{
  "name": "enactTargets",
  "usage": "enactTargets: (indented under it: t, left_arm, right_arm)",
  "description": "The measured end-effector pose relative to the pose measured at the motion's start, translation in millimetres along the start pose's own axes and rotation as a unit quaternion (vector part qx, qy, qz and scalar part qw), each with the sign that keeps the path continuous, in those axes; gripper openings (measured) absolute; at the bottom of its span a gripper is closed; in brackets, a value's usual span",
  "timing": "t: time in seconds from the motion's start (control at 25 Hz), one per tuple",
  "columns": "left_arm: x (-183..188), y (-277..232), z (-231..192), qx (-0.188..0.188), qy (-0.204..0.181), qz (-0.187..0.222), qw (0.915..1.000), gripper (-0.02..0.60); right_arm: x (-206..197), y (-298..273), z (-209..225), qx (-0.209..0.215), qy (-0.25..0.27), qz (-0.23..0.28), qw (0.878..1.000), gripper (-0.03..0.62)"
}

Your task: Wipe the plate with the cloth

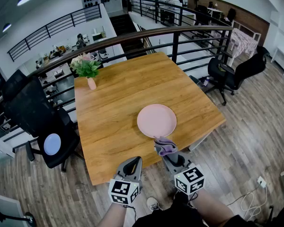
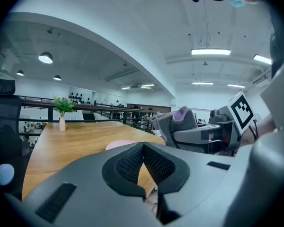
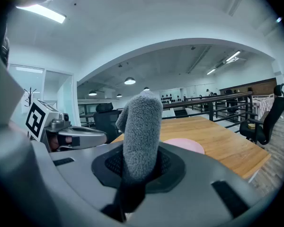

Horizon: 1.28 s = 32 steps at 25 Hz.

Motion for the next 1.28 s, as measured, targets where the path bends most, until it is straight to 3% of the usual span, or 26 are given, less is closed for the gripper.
enactTargets:
  t: [0.64, 1.28]
  left_arm:
    - [-8.1, 4.2, 7.2, 0.000, 0.003, -0.005, 1.0000, 0.020]
    - [7.3, -55.2, -2.4, 0.041, 0.025, -0.010, 0.9988, 0.020]
  right_arm:
    - [4.8, 14.0, 3.7, -0.009, 0.001, 0.013, 1.000, 0.071]
    - [25.8, -16.9, 80.6, 0.009, -0.004, 0.006, 1.000, 0.071]
Point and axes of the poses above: the fingertips, and each gripper's own axes: y backward along the fingers, z to its right, x out of its top, the point moved 2 cm from there along y, backward along the fingers, and after that the axes turned 5 degrees about -z, right-handed, at the moved point
